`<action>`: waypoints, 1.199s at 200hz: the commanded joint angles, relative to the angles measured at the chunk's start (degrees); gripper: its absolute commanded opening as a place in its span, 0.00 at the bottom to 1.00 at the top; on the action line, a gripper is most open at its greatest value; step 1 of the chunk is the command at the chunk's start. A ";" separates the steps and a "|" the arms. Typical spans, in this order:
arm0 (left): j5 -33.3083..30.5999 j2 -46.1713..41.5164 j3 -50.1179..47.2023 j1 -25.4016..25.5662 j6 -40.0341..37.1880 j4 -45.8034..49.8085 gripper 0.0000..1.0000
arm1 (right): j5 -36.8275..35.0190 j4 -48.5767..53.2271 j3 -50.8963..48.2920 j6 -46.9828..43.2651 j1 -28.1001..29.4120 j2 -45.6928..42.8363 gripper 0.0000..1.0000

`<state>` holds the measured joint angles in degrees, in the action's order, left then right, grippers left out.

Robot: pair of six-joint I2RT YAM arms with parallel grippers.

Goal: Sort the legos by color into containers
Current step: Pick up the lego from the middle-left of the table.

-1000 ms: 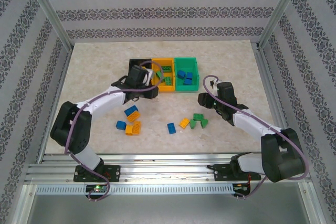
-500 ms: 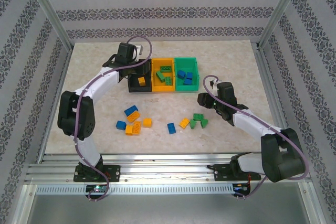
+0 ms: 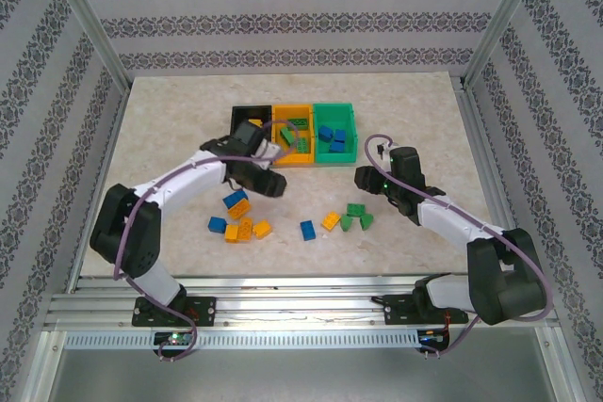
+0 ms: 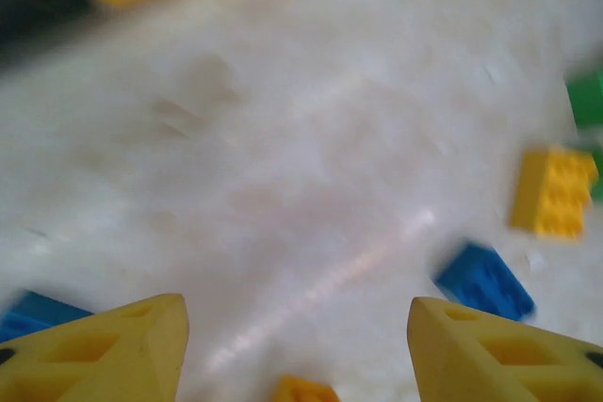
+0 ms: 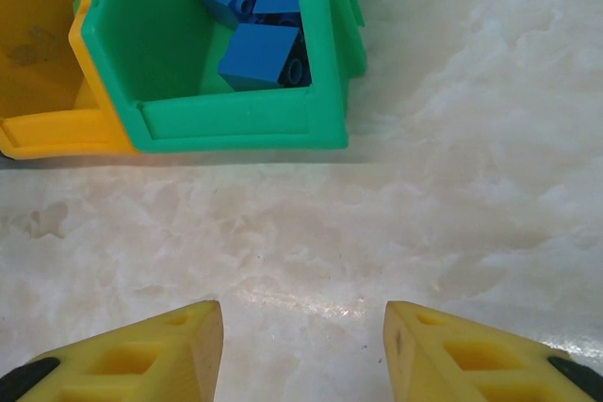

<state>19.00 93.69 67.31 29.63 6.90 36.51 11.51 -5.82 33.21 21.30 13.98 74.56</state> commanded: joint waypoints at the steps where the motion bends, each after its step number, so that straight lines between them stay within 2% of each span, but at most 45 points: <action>1: -1.34 0.29 -0.86 6.18 -5.61 11.19 0.63 | 0.80 -0.85 0.10 0.94 -0.47 0.33 0.49; 27: -5.51 2.64 -3.22 9.37 -6.70 14.11 0.63 | 0.53 -0.85 -0.08 0.97 -0.53 0.23 0.49; 57: -8.56 1.69 -4.33 9.40 -6.90 15.25 0.64 | 0.64 -1.16 -0.25 1.10 -0.53 0.14 0.49; 113: -9.97 1.95 -3.92 9.48 -7.25 13.78 0.66 | 0.71 -0.81 -0.08 1.04 -0.63 0.40 0.49; 146: -15.08 0.13 -3.98 9.48 -6.61 13.26 0.66 | 0.91 -1.21 -0.17 1.20 -0.63 0.35 0.49; 174: -15.35 0.71 -4.97 9.46 -6.72 12.33 0.65 | 1.39 -1.23 -0.12 1.27 -0.63 0.41 0.49; 207: -12.27 3.75 -5.45 9.48 -6.09 10.62 0.56 | 1.09 -0.95 0.01 1.12 -0.64 0.68 0.49; 240: -10.93 4.72 -5.41 9.48 -5.81 9.32 0.53 | 0.93 -0.66 0.10 1.20 -0.65 0.69 0.49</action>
<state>6.17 97.60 62.39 39.27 0.86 47.13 11.70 -5.85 33.21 22.20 13.96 74.78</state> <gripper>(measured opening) 0.538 0.494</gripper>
